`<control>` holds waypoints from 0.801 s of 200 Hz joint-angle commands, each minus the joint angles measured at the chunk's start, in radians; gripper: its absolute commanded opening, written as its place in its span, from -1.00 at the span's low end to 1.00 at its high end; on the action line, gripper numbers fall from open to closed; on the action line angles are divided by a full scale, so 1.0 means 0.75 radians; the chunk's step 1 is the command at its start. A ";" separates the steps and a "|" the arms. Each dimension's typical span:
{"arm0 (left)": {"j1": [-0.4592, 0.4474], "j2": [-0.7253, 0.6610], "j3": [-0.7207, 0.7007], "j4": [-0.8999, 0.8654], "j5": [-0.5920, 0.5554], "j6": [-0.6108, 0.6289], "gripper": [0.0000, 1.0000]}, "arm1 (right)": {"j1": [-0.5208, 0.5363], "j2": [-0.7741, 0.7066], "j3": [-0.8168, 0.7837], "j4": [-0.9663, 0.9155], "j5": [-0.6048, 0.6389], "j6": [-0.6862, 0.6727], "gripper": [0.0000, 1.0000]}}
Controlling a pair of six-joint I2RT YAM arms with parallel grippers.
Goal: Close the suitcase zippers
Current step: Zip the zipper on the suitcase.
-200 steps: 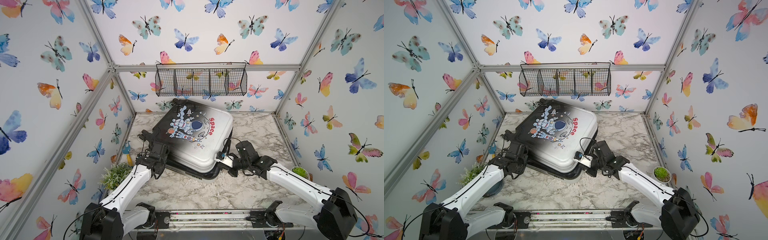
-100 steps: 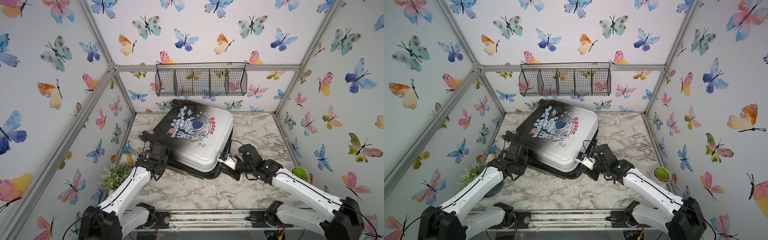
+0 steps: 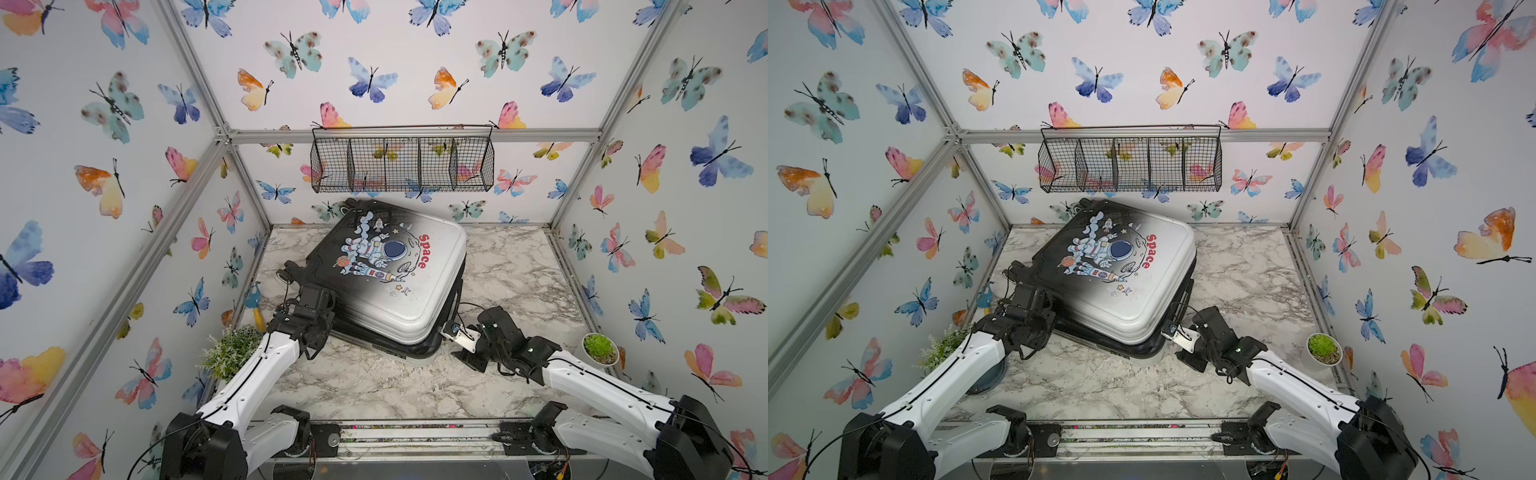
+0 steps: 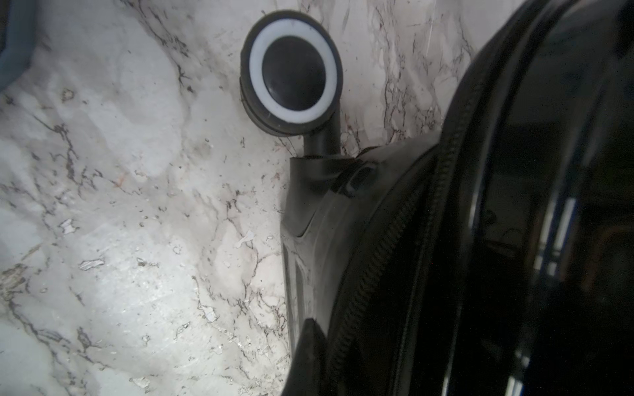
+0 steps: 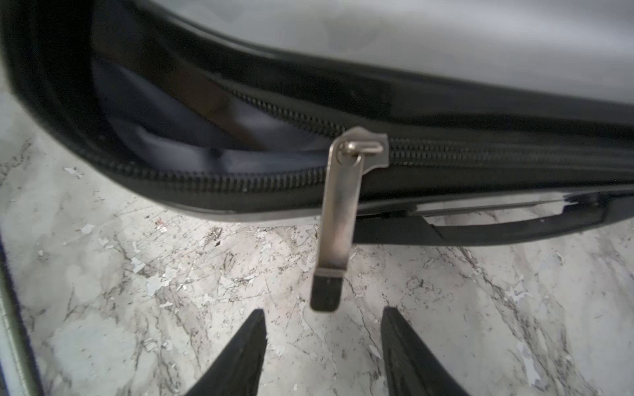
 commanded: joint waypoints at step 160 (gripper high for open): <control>0.021 0.020 0.109 0.202 0.057 0.084 -1.00 | 0.017 0.000 -0.081 0.410 -0.056 -0.033 -0.91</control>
